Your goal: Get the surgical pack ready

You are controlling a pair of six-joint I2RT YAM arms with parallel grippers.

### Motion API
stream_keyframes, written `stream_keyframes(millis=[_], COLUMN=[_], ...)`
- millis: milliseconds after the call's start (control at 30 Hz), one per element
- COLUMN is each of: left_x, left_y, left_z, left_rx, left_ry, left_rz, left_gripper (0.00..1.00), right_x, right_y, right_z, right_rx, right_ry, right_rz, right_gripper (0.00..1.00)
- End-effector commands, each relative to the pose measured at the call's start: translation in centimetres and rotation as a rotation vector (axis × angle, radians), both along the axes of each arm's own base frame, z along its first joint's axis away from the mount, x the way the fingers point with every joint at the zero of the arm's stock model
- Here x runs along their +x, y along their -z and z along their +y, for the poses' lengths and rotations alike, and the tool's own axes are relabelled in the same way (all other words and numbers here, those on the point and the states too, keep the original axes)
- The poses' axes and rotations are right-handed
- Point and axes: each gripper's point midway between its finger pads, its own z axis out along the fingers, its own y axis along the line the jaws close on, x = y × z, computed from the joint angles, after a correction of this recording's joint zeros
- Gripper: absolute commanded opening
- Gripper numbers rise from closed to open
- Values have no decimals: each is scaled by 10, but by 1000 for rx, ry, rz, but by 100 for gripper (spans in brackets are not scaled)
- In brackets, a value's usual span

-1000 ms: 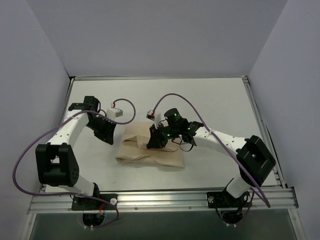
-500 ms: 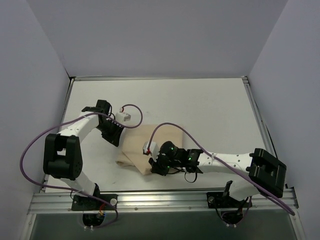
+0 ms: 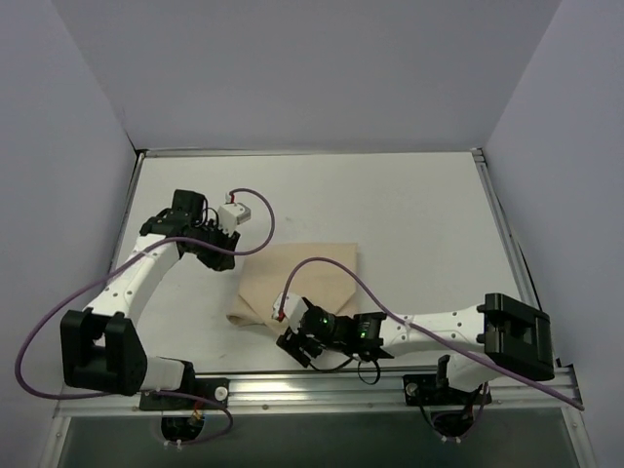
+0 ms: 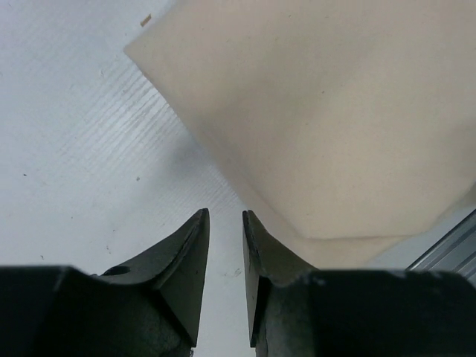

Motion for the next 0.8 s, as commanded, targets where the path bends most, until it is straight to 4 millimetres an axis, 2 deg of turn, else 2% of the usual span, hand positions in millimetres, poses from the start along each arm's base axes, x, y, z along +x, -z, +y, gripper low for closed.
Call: stream_keyframes(millis=[0,67,100,167,233,267,333,367,400,433,467,500,533,600,700,733,767], left_x=[-5,-9,-13,-19,-23,-28,-32,-38,-41,-43,-49,-57,-62,-76,-76,-77,-78], left_y=[-26,-41,-41,-52,-53,-56,-57,-52,-52,-52,-47,-46,-47,-36,-23,-18,-14], left_z=[-13,-19,-21,-27,-29,-33,-37,-43,-46,-51,-53,-63,-69,-79,-87,-89,-90], left_rx=[-69,-78,-68,-40,-21,-18,-12,-13,-5,-3,2,10,10,22,55,77,101], left_ry=[56,93,122,173,205,226,269,308,354,388,423,515,564,667,704,722,744], left_rz=[-102,-177,-200,-280,-319,-343,-375,-373,-394,-415,-427,-463,-500,-521,-521,-524,-531], left_gripper=[34,36,37,39,43,45,46,49,50,52,58,65,66,68,68,68,69], right_x=[-1,-6,-6,-9,-13,-14,-15,-17,-16,-15,-14,-15,-12,-8,-3,-2,-1], right_y=[-33,-43,-47,-42,-46,-36,-44,-30,-30,-45,-47,-39,-50,-49,-57,-57,-54], right_z=[2,7,10,6,9,0,-1,-13,-16,-14,-16,-24,-24,-31,-33,-33,-34], right_rx=[100,188,228,256,340,349,475,479,514,623,662,670,728,732,764,769,768], right_ry=[123,192,223,299,399,444,561,601,633,667,681,698,708,730,762,775,789], right_rz=[-47,28,65,135,236,270,382,410,439,497,517,527,534,514,512,522,520], right_gripper=[65,67,68,64,60,58,57,56,55,55,54,54,54,52,42,36,35])
